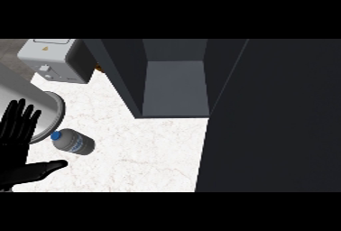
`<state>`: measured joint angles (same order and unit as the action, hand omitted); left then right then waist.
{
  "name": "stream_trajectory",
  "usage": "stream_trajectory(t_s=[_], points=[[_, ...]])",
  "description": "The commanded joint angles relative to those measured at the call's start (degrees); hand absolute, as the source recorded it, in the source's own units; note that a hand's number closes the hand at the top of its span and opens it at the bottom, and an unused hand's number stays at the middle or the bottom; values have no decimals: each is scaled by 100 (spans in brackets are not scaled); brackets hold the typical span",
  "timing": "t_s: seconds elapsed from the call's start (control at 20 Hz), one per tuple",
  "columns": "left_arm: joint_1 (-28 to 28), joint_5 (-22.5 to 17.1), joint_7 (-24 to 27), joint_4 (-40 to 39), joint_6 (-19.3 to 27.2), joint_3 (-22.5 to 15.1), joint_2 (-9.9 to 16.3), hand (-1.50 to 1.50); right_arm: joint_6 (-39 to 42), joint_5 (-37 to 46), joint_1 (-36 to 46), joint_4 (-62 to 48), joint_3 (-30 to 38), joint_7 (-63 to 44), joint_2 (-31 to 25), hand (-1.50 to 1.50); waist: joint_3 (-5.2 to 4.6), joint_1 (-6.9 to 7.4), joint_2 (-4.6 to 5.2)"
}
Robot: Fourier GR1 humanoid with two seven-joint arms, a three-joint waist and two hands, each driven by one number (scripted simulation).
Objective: Pick up the bottled water, place it into the cabinet and close the cabinet
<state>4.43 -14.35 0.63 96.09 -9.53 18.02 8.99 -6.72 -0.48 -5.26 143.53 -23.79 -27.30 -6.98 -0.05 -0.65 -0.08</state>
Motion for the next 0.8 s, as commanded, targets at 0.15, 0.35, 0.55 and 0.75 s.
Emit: stream_trajectory(t_s=[0.15,0.35,0.55,0.75], points=[[-471,257,1081,-1571,-155,116,-21,-150,-273,614,-21,889,-447,-513,-12,-150,-4,-17,0],[-35,548,1764,-1871,-326,-12,-116,-150,-350,544,362,996,-297,-927,-50,-150,-6,31,-4],[-876,571,1986,-3054,-165,204,81,-150,-150,276,282,898,-142,-685,-199,-150,-1,2,5],[-711,719,2476,-3424,-151,127,-82,-150,-317,458,144,1157,-293,-825,-244,-150,-2,-8,-3]])
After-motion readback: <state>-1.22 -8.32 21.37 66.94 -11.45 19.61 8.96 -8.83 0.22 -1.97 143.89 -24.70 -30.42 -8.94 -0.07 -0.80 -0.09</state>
